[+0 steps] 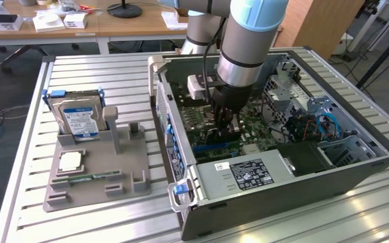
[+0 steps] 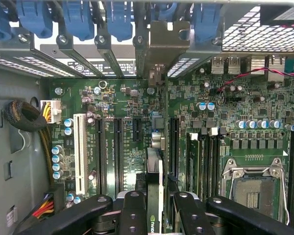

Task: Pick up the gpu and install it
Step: 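Insert the gpu into the slot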

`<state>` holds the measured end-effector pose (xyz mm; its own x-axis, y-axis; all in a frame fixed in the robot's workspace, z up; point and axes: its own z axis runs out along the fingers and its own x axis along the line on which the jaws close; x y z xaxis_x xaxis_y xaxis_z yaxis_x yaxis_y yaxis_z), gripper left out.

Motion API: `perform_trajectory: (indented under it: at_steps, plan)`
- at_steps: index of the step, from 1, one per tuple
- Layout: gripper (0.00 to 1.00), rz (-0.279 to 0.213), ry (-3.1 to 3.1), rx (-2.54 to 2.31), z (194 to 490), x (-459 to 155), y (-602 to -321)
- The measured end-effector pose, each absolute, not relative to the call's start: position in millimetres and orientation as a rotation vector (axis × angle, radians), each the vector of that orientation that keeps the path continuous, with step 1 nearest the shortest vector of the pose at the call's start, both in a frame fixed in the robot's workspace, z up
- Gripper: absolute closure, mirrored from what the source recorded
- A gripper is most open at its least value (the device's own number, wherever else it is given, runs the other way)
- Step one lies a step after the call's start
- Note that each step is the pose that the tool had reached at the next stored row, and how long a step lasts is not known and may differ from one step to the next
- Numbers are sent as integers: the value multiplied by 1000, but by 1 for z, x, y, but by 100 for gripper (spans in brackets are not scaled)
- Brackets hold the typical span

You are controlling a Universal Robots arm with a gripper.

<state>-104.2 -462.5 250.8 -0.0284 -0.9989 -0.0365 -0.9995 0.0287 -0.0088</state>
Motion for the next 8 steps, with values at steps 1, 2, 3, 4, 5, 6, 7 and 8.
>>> perform_trajectory:
  at_steps: [1,2,3,4,5,6,7,8]
  plan:
    - [74,30,2230,-2167,251,-104,-462]
    - [74,30,2230,-2167,251,-104,-463]
    - [74,30,2229,-2167,251,-105,-462]
    - [74,29,2230,-2167,251,-105,-463]
    - [74,29,2229,-2167,251,-105,-463]
    - [74,29,2229,-2167,251,-105,-463]
    - [74,29,2229,-2167,251,-105,-463]
    - [74,29,2229,-2167,251,-105,-463]
